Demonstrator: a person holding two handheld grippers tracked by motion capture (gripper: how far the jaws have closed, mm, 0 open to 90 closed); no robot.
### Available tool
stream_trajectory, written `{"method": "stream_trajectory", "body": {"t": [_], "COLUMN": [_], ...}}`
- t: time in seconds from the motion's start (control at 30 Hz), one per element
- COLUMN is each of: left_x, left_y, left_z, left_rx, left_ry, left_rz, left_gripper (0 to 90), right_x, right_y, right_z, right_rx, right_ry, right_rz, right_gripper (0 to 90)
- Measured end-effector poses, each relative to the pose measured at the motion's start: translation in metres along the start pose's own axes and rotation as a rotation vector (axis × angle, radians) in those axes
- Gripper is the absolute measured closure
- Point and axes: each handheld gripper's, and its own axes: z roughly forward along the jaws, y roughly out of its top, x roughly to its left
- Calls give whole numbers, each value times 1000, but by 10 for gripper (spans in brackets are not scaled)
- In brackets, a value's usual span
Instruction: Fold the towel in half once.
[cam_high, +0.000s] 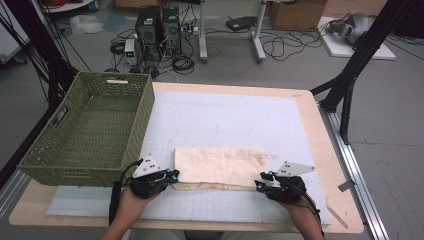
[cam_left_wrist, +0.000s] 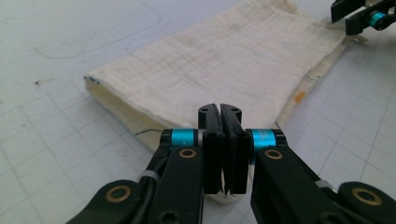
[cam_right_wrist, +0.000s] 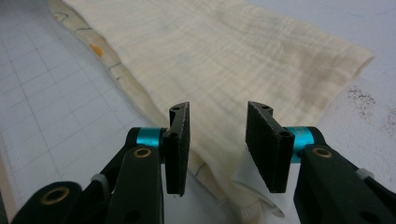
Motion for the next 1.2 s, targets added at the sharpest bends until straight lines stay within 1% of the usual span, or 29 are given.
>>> {"method": "stream_trajectory", "body": {"t": [0.03, 0.1, 0.13, 0.17, 0.2, 0.3, 0.33, 0.4, 0.5, 0.6, 0.67, 0.73, 0.8, 0.83, 0.87, 0.9, 0.93, 0.97, 1.0, 1.03, 1.07, 1.1, 1.13, 1.17, 1.2], "left_x": [1, 2, 2, 2, 2, 1, 1, 1, 1, 0, -1, -1, -1, -1, -1, -1, -1, -1, -1, 0, 1, 2, 3, 4, 5], "left_y": [-1, -1, -1, -1, -1, -2, -2, -1, -1, -1, -2, -4, -6, -8, -10, -12, -14, -14, -14, -13, -10, -9, -7, -5, -2], "left_z": [-2, -3, -4, -3, -3, -4, -4, -5, -6, -8, -10, -12, -12, -10, -8, -6, -3, -2, -2, -2, -4, -5, -6, -7, -7], "left_rx": [-1, 3, 2, 2, 4, 7, 5, -1, -10, -16, -16, -13, 3, 23, 61, 82, 102, 123, 127, 124, 107, 82, 64, 44, 23], "left_ry": [-2, -5, -5, -8, -10, -13, -13, -15, -20, -29, -30, -28, -29, -27, -23, -21, -24, -27, -27, -22, -11, -4, 3, 15, 22], "left_rz": [-8, -10, -14, -17, -14, -16, -16, -20, -25, -25, -26, -27, -32, -34, -35, -35, -50, -54, -54, -56, -63, -66, -65, -64, -63], "left_gripper": [870, 872, 871, 872, 871, 872, 872, 871, 871, 871, 871, 870, 870, 870, 869, 864, 855, 830, 796, 741, 686, 654, 627, 611, 611], "right_x": [0, 1, 1, 1, 1, 4, 4, 4, 4, 3, 3, 3, 3, 4, 4, 5, 5, 4, 4, 3, 2, -1, -3, -4, -6], "right_y": [0, -1, -2, -2, -2, -2, -2, 0, 0, 2, 3, 3, 2, 2, 1, 0, 0, -1, -2, -1, 0, 1, 2, 3, 3], "right_z": [0, 1, 3, 5, 6, 10, 10, 9, 6, 0, -4, -6, -6, -5, -4, -1, 1, 3, 3, 2, 0, -4, -6, -7, -9], "right_rx": [5, 27, 31, 51, 59, 97, 100, 98, 88, 61, 47, 48, 51, 60, 70, 93, 106, 126, 123, 114, 93, 60, 29, 11, -12], "right_ry": [5, 20, 21, 21, 25, 29, 36, 31, 37, 42, 55, 67, 81, 80, 86, 84, 89, 101, 105, 101, 93, 79, 69, 61, 49], "right_rz": [1, -6, -16, -18, -23, -51, -59, -71, -62, -63, -63, -68, -71, -72, -70, -72, -72, -62, -54, -47, -34, -13, -1, 14, 27], "right_gripper": [605, 619, 628, 647, 676, 829, 854, 865, 867, 867, 866, 866, 865, 865, 859, 849, 825, 796, 775, 733, 704, 681, 671, 667, 663]}}
